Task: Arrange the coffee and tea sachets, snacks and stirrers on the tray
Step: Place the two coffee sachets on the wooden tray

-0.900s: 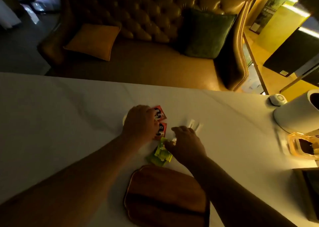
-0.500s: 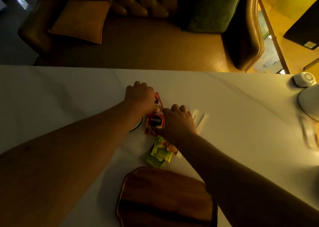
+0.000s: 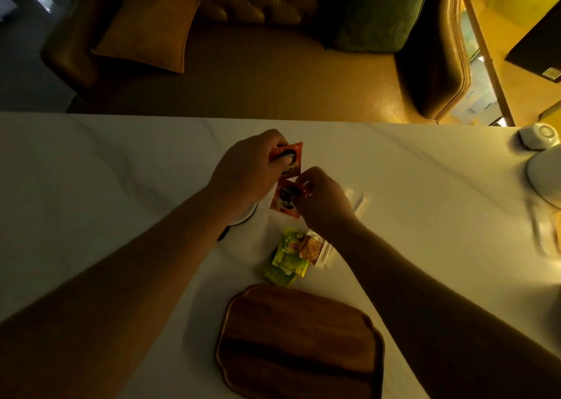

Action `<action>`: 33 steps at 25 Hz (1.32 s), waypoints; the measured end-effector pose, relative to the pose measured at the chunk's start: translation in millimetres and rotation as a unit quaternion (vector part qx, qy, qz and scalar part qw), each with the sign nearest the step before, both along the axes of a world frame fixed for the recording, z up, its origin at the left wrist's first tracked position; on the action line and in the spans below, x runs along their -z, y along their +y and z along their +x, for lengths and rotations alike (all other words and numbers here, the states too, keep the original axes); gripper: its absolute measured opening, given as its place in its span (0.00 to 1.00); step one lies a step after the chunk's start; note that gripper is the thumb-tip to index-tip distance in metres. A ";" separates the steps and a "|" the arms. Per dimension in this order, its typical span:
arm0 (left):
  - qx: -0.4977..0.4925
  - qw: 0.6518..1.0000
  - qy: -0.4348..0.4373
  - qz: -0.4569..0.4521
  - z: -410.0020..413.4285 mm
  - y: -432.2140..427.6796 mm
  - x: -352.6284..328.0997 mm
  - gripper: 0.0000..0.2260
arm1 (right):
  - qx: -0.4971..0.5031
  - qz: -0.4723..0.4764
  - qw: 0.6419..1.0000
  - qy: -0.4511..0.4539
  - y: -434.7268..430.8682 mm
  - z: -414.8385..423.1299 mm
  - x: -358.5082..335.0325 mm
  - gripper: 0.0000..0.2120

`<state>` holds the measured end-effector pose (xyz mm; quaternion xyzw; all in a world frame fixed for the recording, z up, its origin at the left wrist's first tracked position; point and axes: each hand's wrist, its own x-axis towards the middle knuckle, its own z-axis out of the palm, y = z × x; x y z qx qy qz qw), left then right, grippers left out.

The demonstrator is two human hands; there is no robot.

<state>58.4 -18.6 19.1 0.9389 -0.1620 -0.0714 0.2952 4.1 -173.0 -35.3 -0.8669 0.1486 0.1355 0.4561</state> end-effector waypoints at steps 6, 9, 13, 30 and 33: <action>-0.183 0.944 0.216 -0.167 -149.4 64.1 8.2 0.03 | 0.116 0.138 0.983 0.025 -18.3 -108.4 -26.8 0.09; -0.176 0.926 0.310 -0.122 -213.8 81.2 37.8 0.11 | 0.100 0.181 0.968 0.144 -10.8 -162.7 -18.2 0.11; -0.183 0.928 0.312 -0.087 -248.4 87.6 65.6 0.10 | 0.032 0.067 0.982 0.171 9.1 -199.3 -0.7 0.13; 0.087 0.982 -0.055 0.156 -311.9 87.0 90.8 0.26 | -0.383 -0.278 0.880 -0.031 30.6 -279.5 21.0 0.36; 0.081 0.983 -0.037 0.163 -307.9 84.8 90.8 0.28 | -0.325 -0.295 0.895 -0.074 35.2 -278.0 10.0 0.43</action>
